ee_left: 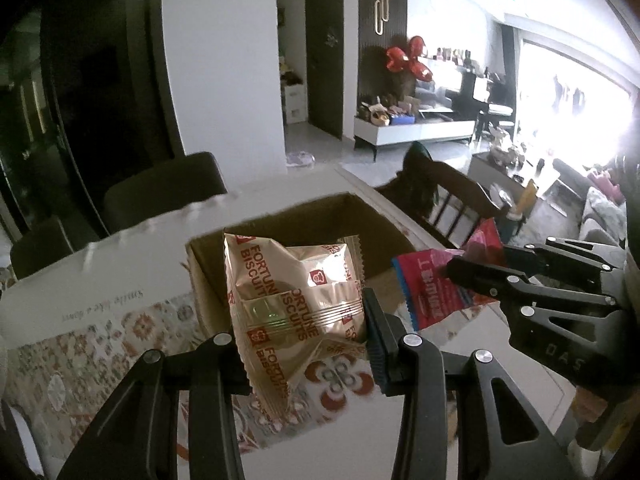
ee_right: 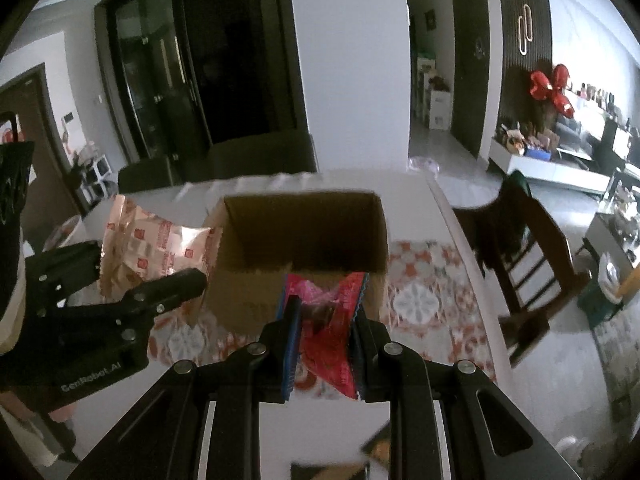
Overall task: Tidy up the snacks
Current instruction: 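Carry the biscuit packet and red packet over the box and lower them in, then open both tools to release the packets and withdraw toward the last snacks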
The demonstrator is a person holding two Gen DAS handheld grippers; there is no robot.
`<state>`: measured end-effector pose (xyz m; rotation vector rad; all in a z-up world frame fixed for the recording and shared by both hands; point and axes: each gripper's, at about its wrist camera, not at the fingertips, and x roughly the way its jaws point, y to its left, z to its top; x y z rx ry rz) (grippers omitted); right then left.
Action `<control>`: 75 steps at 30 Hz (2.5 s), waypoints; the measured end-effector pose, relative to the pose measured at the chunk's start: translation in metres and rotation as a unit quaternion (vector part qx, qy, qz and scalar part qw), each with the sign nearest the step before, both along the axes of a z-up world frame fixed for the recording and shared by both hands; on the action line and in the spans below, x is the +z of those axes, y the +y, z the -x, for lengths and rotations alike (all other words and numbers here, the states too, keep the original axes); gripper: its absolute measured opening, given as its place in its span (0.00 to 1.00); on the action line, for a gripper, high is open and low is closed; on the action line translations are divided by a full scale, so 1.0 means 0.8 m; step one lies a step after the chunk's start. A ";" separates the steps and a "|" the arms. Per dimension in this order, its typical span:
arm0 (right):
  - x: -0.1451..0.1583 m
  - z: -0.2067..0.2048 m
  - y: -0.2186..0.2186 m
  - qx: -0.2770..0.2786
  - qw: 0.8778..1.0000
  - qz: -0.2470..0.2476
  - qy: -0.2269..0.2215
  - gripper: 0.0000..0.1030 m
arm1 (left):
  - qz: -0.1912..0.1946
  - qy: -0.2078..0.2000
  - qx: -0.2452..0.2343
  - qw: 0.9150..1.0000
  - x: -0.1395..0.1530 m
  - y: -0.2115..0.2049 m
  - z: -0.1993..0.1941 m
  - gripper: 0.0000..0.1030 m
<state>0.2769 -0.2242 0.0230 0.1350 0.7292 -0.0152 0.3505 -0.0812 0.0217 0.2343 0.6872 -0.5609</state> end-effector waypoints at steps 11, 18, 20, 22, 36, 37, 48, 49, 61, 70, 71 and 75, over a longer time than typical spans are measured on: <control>0.007 -0.082 -0.006 0.016 1.000 0.005 -0.018 0.23 | -0.008 -0.004 0.021 1.000 0.000 -0.001 -0.071 0.40; -0.008 -0.131 -0.009 0.029 1.000 0.007 -0.006 0.23 | -0.017 0.017 0.030 0.999 -0.020 -0.007 -0.109 0.40; -0.014 -0.143 -0.009 0.034 0.999 0.007 0.001 0.23 | -0.020 0.027 0.034 0.999 -0.028 -0.008 -0.120 0.41; -0.020 -0.152 -0.010 0.034 0.999 0.008 0.006 0.24 | -0.022 0.032 0.040 0.998 -0.032 -0.008 -0.127 0.42; -0.025 -0.135 -0.013 -0.003 0.999 0.045 0.018 0.58 | -0.049 -0.002 0.071 0.996 -0.025 0.006 -0.100 0.68; -0.022 -0.126 -0.011 -0.005 0.998 0.053 0.017 0.58 | -0.047 -0.006 0.069 0.996 -0.023 0.006 -0.093 0.70; 0.002 -0.040 -0.010 -0.033 0.997 0.072 0.017 0.59 | -0.033 -0.018 0.013 0.999 -0.006 0.009 -0.013 0.72; 0.002 -0.034 -0.011 -0.034 0.997 0.073 0.017 0.59 | -0.035 -0.021 0.011 0.999 -0.005 0.007 -0.006 0.72; -0.018 0.038 -0.026 0.006 0.996 0.080 0.048 0.59 | -0.053 0.006 0.011 0.999 -0.030 -0.019 0.068 0.72; -0.051 0.069 -0.048 0.062 0.991 0.085 0.081 0.59 | -0.059 0.070 0.054 0.994 -0.074 -0.041 0.118 0.72; -0.055 0.071 -0.051 0.069 0.990 0.087 0.084 0.59 | -0.060 0.079 0.060 0.993 -0.080 -0.044 0.124 0.72; -0.071 0.082 -0.061 0.094 0.986 0.090 0.100 0.59 | -0.057 0.108 0.076 0.990 -0.098 -0.056 0.141 0.72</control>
